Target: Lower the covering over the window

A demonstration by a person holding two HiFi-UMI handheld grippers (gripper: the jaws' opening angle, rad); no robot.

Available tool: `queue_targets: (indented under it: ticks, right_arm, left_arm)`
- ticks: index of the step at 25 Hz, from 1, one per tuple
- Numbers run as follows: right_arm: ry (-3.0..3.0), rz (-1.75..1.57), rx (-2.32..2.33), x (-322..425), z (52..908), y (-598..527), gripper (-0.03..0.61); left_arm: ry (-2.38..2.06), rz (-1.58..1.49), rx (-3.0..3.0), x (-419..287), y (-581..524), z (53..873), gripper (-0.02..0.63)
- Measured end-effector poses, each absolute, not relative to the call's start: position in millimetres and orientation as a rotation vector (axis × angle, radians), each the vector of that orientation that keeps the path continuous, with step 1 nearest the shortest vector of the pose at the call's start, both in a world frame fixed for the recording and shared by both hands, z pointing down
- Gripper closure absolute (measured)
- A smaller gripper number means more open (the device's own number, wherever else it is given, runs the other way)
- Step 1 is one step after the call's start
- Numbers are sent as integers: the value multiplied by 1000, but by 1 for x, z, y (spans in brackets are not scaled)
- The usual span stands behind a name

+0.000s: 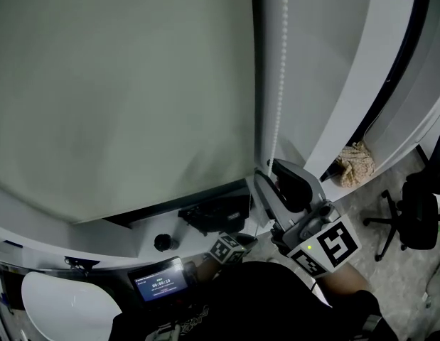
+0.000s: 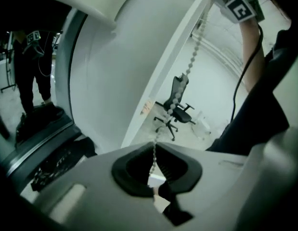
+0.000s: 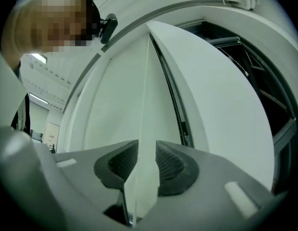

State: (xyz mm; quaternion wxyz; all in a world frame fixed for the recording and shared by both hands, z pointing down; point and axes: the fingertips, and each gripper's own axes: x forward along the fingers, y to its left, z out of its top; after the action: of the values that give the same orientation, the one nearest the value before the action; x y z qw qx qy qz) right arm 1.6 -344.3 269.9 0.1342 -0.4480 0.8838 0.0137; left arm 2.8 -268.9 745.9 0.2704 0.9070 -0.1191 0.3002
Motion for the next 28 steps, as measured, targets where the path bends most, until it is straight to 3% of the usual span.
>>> queue_targets:
  ticks: [3,6,11,15,21,23,25,28]
  right_arm:
    - [2589,151,-1267,-5,251,-337,473]
    - [2610,262,-1280,-7,248,-332,556]
    - [2611,568,-1460,3,256,-337,566]
    - [2620,446,-1469,19,262,-344,566]
    - [2707,290,-1483,21,317,-347,566]
    - [2724,227,-1495,22,335,-349,566]
    - [2744,176,-1500,22,352,-352,566]
    - [2780,84,-1502,19,379,-353,566]
  left_arm:
    - [-328,831,2377,-7,-261,764,603]
    - [-326,789,2340,-8,-258,755,601]
    - [-217,538,2382,-8,-260,735,601]
    - [-230,204,2457,-11,-279,676,601]
    - [-279,45,2634,-33,-284,597,572]
    - [-279,17,2691,-37,-284,573,526]
    - [-269,19,2732,-42,-283,551,411]
    - [-258,-7,2766,-55,-280,533,362]
